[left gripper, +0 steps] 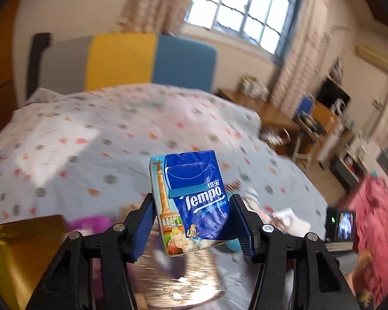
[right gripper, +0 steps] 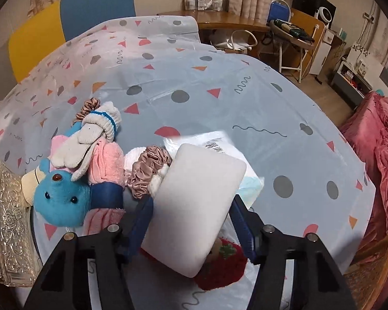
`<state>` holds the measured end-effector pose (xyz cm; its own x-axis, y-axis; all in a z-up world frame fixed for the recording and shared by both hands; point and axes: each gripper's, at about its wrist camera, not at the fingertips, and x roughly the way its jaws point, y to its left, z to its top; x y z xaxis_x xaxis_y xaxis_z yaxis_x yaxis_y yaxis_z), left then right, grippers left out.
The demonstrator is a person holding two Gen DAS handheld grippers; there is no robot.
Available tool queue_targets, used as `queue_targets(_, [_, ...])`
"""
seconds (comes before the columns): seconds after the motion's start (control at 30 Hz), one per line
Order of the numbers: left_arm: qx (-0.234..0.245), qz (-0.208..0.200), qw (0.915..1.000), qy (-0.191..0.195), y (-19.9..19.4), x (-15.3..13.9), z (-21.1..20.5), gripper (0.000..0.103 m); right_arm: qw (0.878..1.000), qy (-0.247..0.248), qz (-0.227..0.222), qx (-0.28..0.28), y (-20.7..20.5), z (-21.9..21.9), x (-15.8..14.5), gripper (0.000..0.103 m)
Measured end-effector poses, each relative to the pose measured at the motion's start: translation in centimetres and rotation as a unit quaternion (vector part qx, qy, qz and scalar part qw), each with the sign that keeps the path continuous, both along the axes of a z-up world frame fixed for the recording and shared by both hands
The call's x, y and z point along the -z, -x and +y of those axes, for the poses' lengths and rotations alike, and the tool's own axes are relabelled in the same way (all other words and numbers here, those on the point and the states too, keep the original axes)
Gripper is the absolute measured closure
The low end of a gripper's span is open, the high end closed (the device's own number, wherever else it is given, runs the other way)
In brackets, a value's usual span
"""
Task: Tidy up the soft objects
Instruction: 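Carry the tissue pack with the left tool into the gold tray while the right tool grasps the white sponge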
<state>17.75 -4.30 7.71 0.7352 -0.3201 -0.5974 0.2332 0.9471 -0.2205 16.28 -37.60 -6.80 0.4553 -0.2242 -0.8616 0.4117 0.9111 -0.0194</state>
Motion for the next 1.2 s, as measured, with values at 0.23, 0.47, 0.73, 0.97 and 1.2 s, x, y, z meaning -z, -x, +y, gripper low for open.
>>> queue_targets(0.23, [-0.101, -0.013, 0.9946, -0.018, 2.5, 0.8, 8.5, 0.045, 1.0, 0.007, -0.021, -0.021, 0.0, 1.0, -0.7, 0.042])
queue_targets(0.47, [-0.183, 0.004, 0.9806, -0.07, 5.8, 5.6, 14.4, 0.045, 0.997, 0.025, -0.042, -0.062, -0.2, 2.7, -1.4, 0.042])
queue_targets(0.73, [-0.212, 0.074, 0.9732, -0.048, 6.5, 11.1, 17.1, 0.045, 0.993, 0.035, -0.056, -0.095, -0.1, 4.2, -1.7, 0.045])
queue_targets(0.97, [-0.23, 0.082, 0.9682, -0.056, 8.2, 12.1, 17.9, 0.04, 0.993, 0.039, -0.044, -0.098, -0.3, 4.4, -1.2, 0.046])
queue_targets(1.2, [-0.235, 0.053, 0.9684, -0.066, 10.8, 10.6, 17.6, 0.021, 0.995, 0.035, -0.036, -0.091, -0.4, 4.0, -0.9, 0.047])
